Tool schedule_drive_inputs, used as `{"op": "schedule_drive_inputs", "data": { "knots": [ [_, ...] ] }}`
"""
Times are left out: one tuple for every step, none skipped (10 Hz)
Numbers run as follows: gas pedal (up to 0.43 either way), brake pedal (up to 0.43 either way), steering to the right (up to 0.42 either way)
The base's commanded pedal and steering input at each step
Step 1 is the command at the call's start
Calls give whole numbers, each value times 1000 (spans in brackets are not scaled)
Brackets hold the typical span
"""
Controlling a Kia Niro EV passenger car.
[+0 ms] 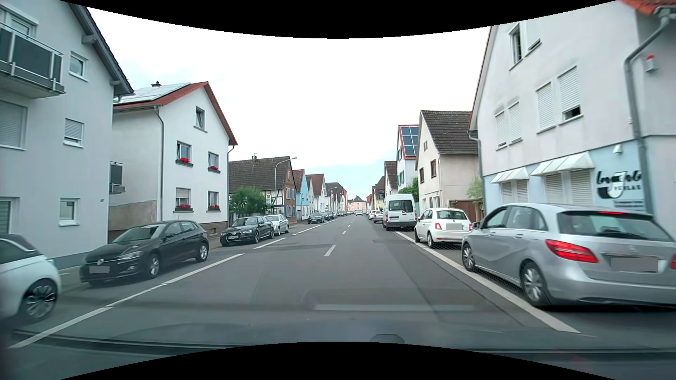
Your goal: Follow the waypoints while adhering to traffic rules and regulations
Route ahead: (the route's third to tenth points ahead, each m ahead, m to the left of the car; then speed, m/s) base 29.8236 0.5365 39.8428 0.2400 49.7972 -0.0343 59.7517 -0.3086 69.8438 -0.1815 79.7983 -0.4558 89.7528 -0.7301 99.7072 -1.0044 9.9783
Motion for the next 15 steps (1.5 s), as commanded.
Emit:
{"op": "schedule_drive_inputs", "data": {
  "knots": [
    [79,0,-11],
    [87,0,-11],
    [87,0,-11],
    [87,0,-11],
    [87,0,-11],
    [87,0,-11],
    [87,0,-11],
    [87,0,-11],
    [87,0,-11],
    [87,0,-12],
    [87,0,-11],
    [87,0,-11],
    [87,0,-12],
    [87,0,-12],
    [87,0,-12]
  ]
}}
